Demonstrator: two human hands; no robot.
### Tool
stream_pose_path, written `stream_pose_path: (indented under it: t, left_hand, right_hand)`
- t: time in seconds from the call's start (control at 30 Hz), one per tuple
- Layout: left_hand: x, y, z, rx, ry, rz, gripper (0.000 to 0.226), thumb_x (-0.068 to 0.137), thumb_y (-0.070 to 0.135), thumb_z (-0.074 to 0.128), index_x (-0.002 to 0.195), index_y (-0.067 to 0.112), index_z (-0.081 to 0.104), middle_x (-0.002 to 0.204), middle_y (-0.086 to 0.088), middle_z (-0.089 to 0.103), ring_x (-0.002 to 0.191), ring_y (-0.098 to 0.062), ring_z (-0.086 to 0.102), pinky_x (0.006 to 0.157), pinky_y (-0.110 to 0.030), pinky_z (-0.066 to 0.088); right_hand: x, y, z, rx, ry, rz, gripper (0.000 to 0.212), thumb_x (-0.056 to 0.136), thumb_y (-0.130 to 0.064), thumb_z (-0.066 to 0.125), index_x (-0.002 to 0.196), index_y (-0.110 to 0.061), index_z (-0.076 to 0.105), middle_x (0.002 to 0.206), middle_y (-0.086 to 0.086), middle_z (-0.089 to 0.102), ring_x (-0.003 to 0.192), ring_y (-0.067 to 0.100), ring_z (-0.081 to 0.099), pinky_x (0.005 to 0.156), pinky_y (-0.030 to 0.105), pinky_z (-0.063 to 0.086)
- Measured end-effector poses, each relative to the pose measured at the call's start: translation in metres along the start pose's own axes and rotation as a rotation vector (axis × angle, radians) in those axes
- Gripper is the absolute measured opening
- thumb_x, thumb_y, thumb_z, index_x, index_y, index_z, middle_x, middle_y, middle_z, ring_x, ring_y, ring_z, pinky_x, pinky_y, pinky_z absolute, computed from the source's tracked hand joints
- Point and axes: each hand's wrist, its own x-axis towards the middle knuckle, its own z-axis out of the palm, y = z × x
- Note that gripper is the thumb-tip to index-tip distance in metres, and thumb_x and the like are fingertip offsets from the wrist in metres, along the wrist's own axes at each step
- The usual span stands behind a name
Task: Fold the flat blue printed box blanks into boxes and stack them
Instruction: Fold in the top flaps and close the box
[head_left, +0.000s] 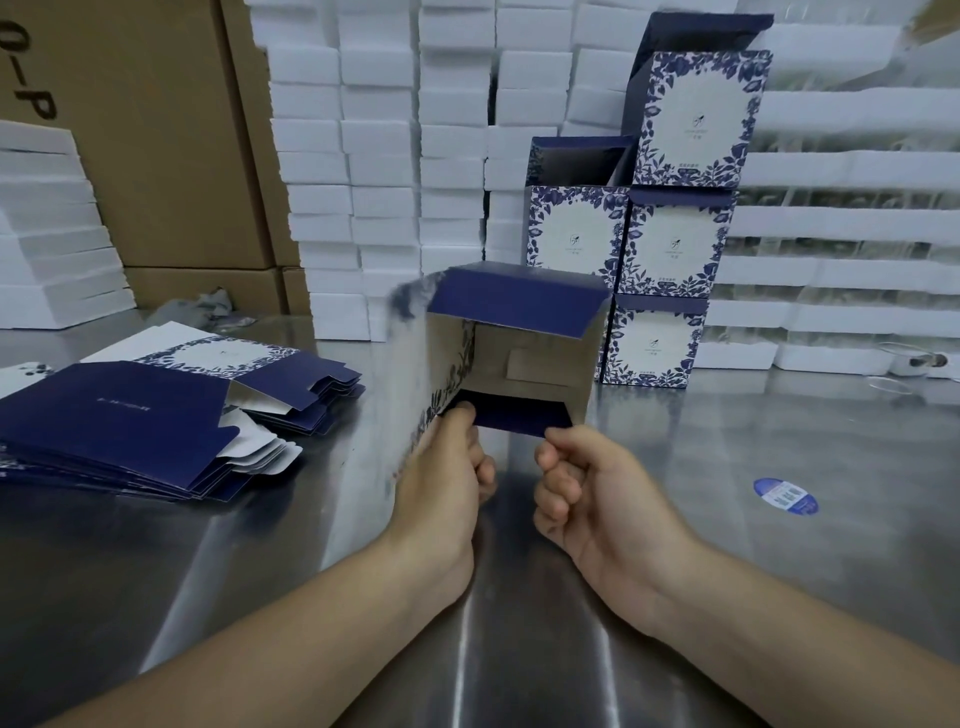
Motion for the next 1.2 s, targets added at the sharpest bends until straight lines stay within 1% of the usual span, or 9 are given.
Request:
stream_pose_path:
  t: [0.13,0.3,0.57,0.7,0.87,1.0,1.07,1.13,1.2]
  left_hand:
    - [0.002,-0.003,0.000,-0.009,0.074,-0.107,0.053,0.108,0.039,0.052,0.058,0.028,0.040,0.054,0.007,0.032,0.048,-0.008,0.035,0.052,-0.026,0.032]
    - [0.006,-0.004,0.001,0.003,0.082,-0.118,0.049,0.109,0.036,0.045,0.062,0.027,0.035,0.054,0.006,0.030,0.050,-0.009,0.036,0.058,-0.028,0.032]
    - [0.003,-0.002,0.001,0.036,0.057,-0.100,0.059,0.105,0.048,0.049,0.051,0.027,0.041,0.053,0.007,0.032,0.046,-0.009,0.036,0.061,-0.035,0.028]
    - [0.000,-0.002,0.004,0.158,-0.070,-0.009,0.051,0.109,0.041,0.050,0.063,0.023,0.037,0.056,0.001,0.032,0.051,-0.015,0.037,0.060,-0.033,0.032]
    - [-0.004,-0.002,0.007,0.251,-0.251,0.022,0.058,0.108,0.037,0.053,0.055,0.015,0.044,0.050,-0.015,0.046,0.041,-0.021,0.047,0.050,-0.024,0.043]
    - [-0.002,-0.003,0.006,0.208,-0.164,0.010,0.057,0.107,0.027,0.054,0.051,0.019,0.046,0.050,-0.012,0.043,0.041,-0.021,0.043,0.046,-0.027,0.039]
    - [0.004,-0.003,0.003,0.199,-0.086,-0.022,0.055,0.104,0.024,0.057,0.052,0.022,0.042,0.050,-0.004,0.038,0.047,-0.019,0.039,0.053,-0.031,0.033]
    - [0.009,-0.004,0.001,0.159,-0.023,-0.069,0.052,0.102,0.021,0.060,0.057,0.023,0.036,0.051,0.002,0.031,0.051,-0.019,0.032,0.056,-0.033,0.027]
    - [0.013,-0.006,0.001,0.121,0.010,-0.096,0.048,0.102,0.018,0.061,0.063,0.022,0.033,0.053,0.004,0.029,0.053,-0.018,0.030,0.054,-0.031,0.026]
  right_hand:
    - [-0.002,0.000,0.002,-0.025,0.001,-0.004,0.036,0.100,-0.023,0.058,0.065,-0.015,0.058,0.051,-0.001,0.035,0.044,0.013,0.036,0.046,0.022,0.038]
    - [-0.003,0.000,0.004,-0.068,0.014,-0.036,0.035,0.101,-0.027,0.060,0.069,-0.013,0.059,0.051,0.001,0.038,0.044,0.014,0.040,0.049,0.024,0.037]
    - [-0.004,0.002,0.004,-0.043,0.003,-0.041,0.045,0.107,-0.026,0.053,0.065,-0.011,0.064,0.051,0.002,0.043,0.042,0.014,0.043,0.045,0.021,0.040]
    - [-0.004,0.002,0.005,-0.073,-0.032,-0.068,0.048,0.106,-0.026,0.053,0.061,-0.013,0.067,0.049,0.003,0.046,0.041,0.013,0.046,0.043,0.019,0.041]
    - [-0.003,0.007,0.005,-0.147,-0.097,-0.127,0.046,0.107,-0.029,0.053,0.066,-0.014,0.066,0.049,0.004,0.048,0.041,0.013,0.047,0.043,0.019,0.041]
    - [0.000,0.006,0.005,-0.230,-0.118,-0.085,0.030,0.098,-0.027,0.065,0.071,-0.015,0.068,0.055,0.004,0.051,0.046,0.015,0.051,0.045,0.022,0.037]
    - [-0.001,0.002,0.006,-0.232,-0.039,-0.089,0.010,0.078,-0.024,0.068,0.079,-0.014,0.065,0.061,0.003,0.054,0.052,0.014,0.054,0.046,0.025,0.036]
    - [0.000,-0.007,0.003,-0.268,0.164,-0.213,0.022,0.066,-0.028,0.057,0.085,-0.018,0.061,0.072,0.001,0.058,0.061,0.013,0.056,0.053,0.029,0.040]
    - [0.002,-0.026,0.002,-0.267,0.336,-0.423,0.028,0.070,-0.037,0.052,0.092,-0.021,0.061,0.087,-0.001,0.063,0.076,0.014,0.059,0.065,0.032,0.044]
